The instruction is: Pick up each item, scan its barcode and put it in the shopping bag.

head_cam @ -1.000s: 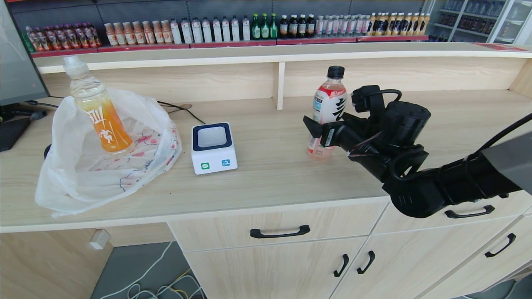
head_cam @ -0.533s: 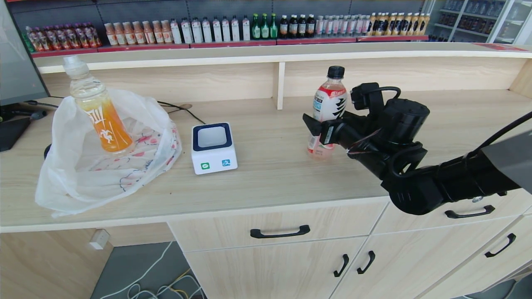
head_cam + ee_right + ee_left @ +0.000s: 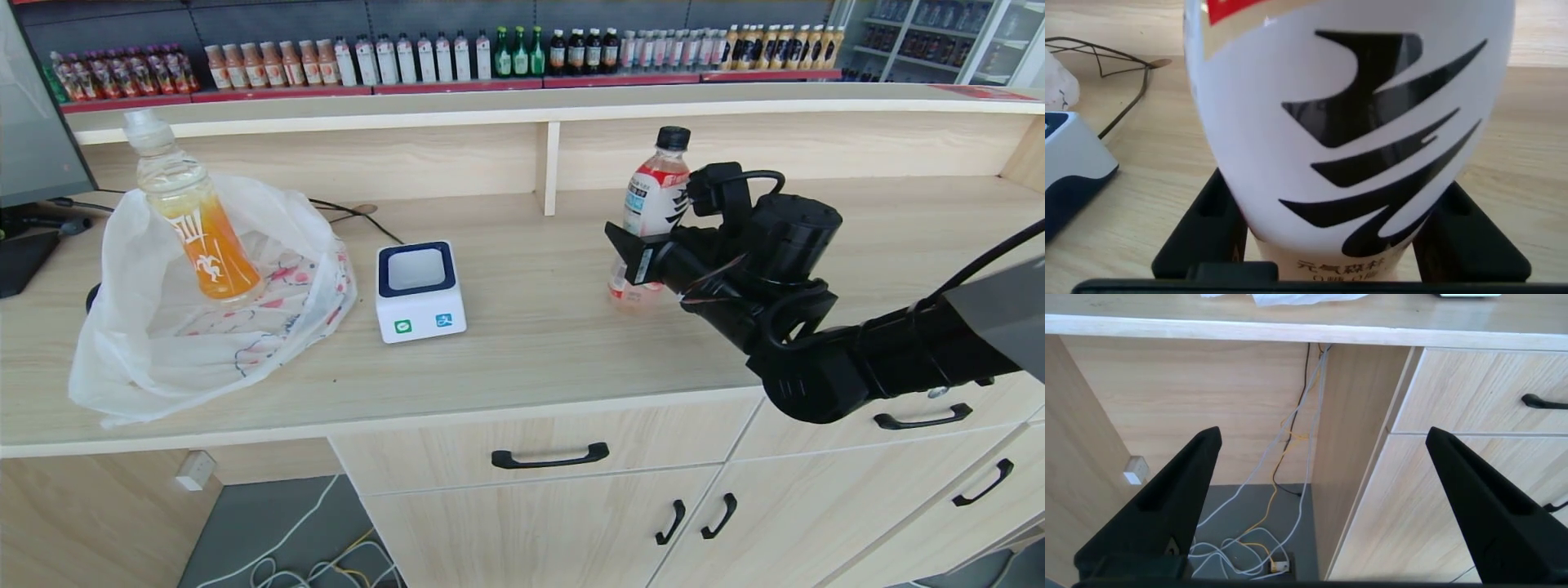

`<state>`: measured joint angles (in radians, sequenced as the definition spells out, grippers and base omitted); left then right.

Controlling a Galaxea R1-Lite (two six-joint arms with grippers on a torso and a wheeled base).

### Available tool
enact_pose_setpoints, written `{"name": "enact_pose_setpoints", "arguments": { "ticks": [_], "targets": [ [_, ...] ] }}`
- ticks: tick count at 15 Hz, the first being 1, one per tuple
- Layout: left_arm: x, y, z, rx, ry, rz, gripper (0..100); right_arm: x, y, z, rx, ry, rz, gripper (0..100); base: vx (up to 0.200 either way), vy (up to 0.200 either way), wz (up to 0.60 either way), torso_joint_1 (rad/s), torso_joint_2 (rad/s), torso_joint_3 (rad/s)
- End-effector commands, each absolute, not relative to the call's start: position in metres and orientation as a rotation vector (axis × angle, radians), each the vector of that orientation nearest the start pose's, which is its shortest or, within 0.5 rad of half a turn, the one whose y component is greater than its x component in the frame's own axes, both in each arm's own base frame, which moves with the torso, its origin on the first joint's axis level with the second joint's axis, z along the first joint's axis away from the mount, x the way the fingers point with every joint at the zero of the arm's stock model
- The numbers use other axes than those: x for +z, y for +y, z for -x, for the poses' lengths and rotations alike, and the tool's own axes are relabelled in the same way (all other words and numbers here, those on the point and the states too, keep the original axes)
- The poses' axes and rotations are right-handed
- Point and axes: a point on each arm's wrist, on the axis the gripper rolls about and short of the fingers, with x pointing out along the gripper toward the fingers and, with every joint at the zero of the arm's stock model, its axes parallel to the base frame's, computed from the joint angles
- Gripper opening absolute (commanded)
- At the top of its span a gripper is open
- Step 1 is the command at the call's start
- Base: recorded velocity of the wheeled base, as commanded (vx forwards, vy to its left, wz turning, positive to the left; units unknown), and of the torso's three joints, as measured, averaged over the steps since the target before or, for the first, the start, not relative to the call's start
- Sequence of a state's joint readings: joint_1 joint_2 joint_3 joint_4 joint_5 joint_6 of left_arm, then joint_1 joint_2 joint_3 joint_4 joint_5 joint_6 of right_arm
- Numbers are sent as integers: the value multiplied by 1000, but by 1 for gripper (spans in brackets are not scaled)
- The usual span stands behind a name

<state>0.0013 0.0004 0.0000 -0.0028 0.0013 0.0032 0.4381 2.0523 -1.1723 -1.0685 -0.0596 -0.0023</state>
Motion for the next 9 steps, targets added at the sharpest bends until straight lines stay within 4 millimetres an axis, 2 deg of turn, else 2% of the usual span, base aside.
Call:
{"name": "enact_pose_setpoints", "arguments": {
  "ticks": [1, 5, 9],
  "targets": [
    [76, 0, 23, 3, -3, -3, 100, 201, 172, -370, 377, -191, -45, 0, 0, 0, 0, 0, 0, 0],
    [76, 0, 23, 3, -3, -3, 100, 206, 171, -367, 382, -203, -48, 0, 0, 0, 0, 0, 0, 0],
    [76, 0, 23, 3, -3, -3, 100, 223, 167, -358, 381, -242, -58, 0, 0, 0, 0, 0, 0, 0]
  ]
}}
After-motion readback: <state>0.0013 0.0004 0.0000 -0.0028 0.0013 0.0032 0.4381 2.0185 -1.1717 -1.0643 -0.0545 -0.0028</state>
